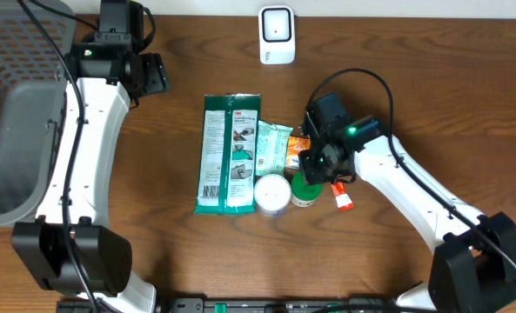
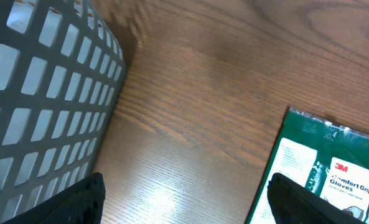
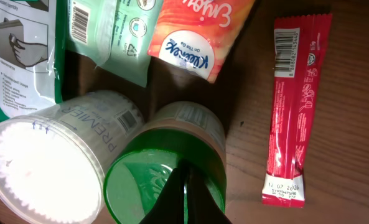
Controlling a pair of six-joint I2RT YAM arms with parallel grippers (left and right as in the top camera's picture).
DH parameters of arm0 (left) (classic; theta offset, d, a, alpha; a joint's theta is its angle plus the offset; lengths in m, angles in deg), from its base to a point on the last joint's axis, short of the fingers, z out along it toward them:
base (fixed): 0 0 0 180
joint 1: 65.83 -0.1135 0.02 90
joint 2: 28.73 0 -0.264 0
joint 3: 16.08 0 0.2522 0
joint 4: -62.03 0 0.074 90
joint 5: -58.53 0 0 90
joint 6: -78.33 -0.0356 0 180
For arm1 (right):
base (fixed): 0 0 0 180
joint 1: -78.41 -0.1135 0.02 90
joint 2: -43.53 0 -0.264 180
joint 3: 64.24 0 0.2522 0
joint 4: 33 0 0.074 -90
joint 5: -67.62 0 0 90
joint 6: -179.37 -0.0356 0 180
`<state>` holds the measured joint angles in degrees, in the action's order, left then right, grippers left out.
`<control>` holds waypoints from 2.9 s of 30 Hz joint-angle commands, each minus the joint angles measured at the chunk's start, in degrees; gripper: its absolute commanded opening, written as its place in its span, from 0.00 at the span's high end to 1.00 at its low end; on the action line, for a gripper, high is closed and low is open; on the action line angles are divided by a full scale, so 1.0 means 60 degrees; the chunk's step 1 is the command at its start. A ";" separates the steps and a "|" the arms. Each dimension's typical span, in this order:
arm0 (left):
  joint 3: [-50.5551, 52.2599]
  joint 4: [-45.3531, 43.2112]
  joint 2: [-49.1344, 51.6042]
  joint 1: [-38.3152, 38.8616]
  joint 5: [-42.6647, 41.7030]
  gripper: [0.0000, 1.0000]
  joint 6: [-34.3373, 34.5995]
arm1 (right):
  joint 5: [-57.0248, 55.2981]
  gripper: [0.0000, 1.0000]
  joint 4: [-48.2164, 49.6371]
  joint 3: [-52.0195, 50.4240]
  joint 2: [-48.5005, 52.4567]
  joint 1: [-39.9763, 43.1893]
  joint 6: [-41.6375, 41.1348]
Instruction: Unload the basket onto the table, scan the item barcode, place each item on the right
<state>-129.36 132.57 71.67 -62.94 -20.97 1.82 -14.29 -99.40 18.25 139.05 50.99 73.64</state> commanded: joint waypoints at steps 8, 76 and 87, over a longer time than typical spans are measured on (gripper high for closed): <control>-0.0015 0.0029 0.0044 0.0004 0.0084 0.17 -0.0047 | -0.0364 0.99 0.0372 -0.0379 0.0350 0.0885 0.0095; -0.0015 0.0029 0.0044 0.0000 0.0084 0.17 -0.0047 | 0.2991 0.99 0.0951 0.0532 0.0277 -0.1588 0.1177; -0.0015 0.0029 0.0044 0.0004 0.0084 0.17 -0.0047 | 0.1614 0.99 0.1410 0.0015 0.0280 -0.3042 0.1173</control>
<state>-129.36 132.57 71.67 -62.96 -20.99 1.82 -1.67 -91.71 19.70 140.67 34.18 80.46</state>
